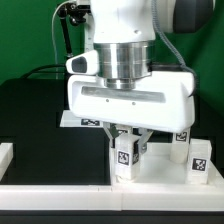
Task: Assemble square table
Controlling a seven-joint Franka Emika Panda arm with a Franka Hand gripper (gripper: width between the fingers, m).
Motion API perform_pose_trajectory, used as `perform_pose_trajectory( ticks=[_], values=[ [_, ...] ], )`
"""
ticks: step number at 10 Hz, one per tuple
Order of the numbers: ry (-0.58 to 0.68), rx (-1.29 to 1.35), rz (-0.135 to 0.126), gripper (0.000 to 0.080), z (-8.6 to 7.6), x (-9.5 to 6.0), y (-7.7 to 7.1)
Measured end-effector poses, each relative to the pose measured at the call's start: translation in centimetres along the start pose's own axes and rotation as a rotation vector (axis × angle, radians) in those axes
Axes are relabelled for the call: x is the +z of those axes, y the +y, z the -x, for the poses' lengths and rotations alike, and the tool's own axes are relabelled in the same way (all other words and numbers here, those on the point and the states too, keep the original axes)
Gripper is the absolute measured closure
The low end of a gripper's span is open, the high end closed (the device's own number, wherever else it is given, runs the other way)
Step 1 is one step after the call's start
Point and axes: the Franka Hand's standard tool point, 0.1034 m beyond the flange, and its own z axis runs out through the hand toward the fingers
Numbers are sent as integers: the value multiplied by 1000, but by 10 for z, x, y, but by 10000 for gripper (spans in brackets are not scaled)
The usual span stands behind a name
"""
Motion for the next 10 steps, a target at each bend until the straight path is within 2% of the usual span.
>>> perform_pose_trajectory(
  ticks=[2,4,6,7,8,9,10],
  values=[
    [-71,380,-67,512,-7,-2,1],
    [-73,548,-63,512,-6,0,1],
    [-73,574,-57,511,-4,1,1],
    [-73,567,-57,350,-4,1,1],
    [-72,534,-58,224,-4,1,1],
    [-56,332,-55,224,-1,1,-2],
    [-51,126,-55,162,6,3,-5]
  ],
)
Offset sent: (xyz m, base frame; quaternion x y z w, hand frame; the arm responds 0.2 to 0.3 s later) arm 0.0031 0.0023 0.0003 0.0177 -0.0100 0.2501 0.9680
